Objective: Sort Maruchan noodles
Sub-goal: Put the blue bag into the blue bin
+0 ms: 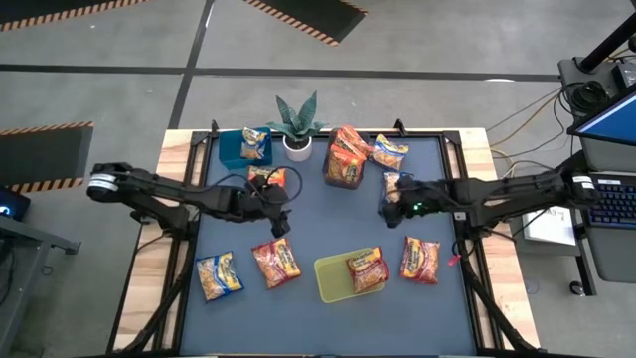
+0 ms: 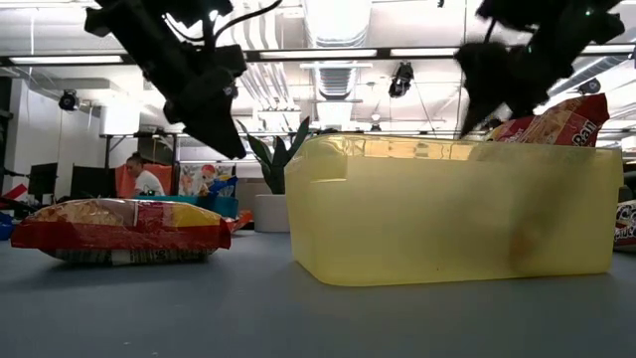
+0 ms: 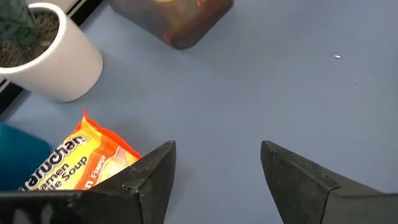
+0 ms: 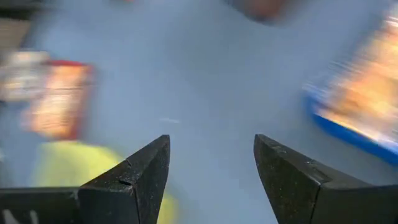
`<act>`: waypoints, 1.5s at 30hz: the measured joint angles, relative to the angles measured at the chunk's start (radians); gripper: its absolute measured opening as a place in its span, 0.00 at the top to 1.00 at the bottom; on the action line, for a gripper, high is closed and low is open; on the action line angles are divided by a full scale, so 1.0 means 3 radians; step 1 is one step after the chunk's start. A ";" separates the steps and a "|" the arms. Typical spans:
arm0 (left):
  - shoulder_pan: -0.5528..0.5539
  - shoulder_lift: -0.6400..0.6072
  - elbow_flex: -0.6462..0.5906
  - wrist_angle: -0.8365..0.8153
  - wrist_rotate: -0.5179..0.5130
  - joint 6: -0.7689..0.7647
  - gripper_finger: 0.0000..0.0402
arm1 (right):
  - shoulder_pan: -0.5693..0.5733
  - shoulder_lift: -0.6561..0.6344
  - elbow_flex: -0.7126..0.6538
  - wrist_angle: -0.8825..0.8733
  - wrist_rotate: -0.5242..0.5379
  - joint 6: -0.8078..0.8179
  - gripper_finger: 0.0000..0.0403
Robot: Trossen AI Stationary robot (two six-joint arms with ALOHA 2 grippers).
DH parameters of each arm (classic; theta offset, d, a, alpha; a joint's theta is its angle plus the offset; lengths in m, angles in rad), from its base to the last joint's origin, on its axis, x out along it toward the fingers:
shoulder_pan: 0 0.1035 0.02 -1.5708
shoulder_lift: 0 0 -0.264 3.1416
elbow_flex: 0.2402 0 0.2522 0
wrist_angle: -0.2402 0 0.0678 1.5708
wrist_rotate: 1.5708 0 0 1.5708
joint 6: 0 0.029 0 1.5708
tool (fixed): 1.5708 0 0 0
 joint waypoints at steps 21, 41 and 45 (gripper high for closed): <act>-0.0062 -0.0026 0.0059 0.0007 -0.0003 0.0246 0.48 | 0.0113 0.1576 0.0562 -0.1263 0.1075 -0.2543 0.46; -0.0062 -0.0027 0.0058 0.0014 -0.0010 0.0289 0.48 | 0.0113 0.1853 0.0545 -0.1146 0.1360 -0.2493 0.91; -0.0062 -0.0027 0.0072 0.0017 -0.0087 0.0290 0.48 | 0.0113 0.1827 0.0546 -0.1129 0.1276 -0.2546 0.97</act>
